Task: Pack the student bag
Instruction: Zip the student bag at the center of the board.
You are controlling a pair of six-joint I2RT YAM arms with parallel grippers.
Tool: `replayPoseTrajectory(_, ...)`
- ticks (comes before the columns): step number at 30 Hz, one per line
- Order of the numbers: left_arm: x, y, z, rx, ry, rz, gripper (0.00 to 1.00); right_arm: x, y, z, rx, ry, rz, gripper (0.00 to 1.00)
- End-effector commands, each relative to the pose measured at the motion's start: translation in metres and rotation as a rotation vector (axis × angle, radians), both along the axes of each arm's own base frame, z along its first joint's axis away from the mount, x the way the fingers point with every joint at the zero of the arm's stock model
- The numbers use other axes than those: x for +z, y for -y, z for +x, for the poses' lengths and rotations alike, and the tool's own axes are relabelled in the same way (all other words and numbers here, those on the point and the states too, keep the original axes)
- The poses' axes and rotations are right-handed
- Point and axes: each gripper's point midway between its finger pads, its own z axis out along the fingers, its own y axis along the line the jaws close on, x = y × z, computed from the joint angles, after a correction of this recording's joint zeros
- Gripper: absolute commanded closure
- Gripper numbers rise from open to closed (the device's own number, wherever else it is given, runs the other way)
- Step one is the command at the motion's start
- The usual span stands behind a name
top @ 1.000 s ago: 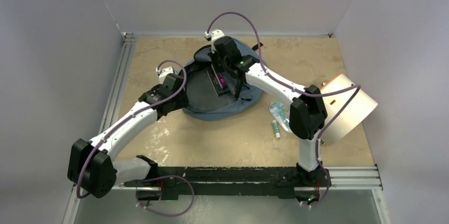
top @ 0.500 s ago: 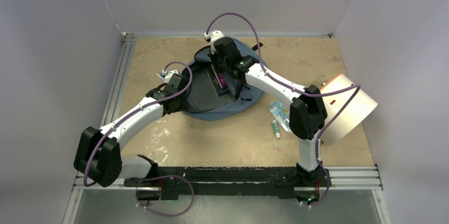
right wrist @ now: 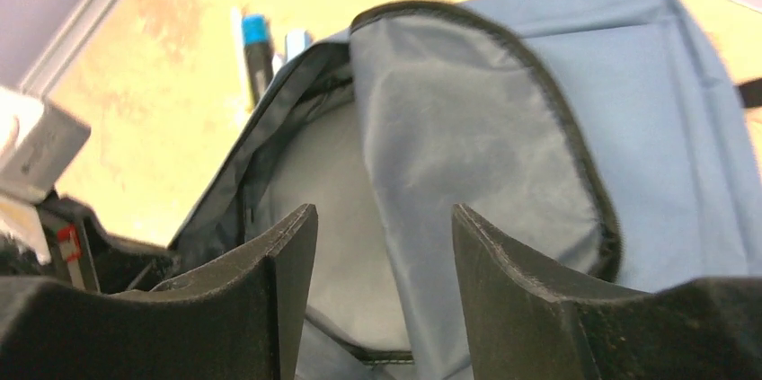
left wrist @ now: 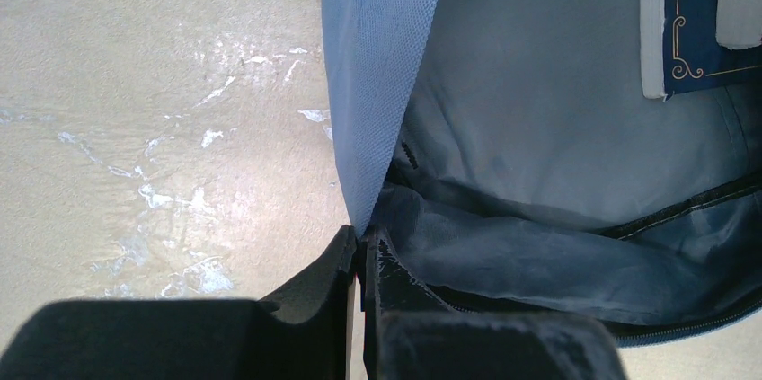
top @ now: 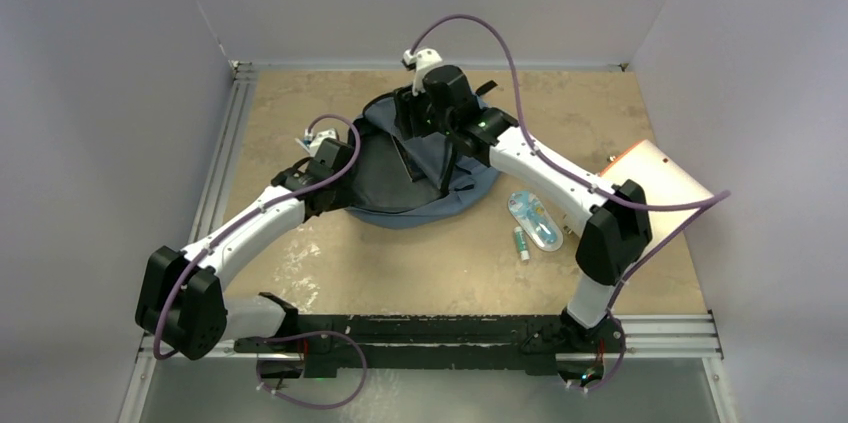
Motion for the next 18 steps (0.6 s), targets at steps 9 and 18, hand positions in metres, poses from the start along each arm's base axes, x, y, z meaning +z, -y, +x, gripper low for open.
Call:
replayPoseTrajectory(9,0.01,-0.004,-0.006,0.01,0.011,-0.006,1.0,-0.006,0.15,0.086,-0.624,-0.035,0.129,0.52)
replayPoseTrajectory(18,0.015,-0.002,-0.006,0.013,0.024,-0.021,1.0,-0.067,0.14,0.094,-0.456,-0.196,0.086,0.55)
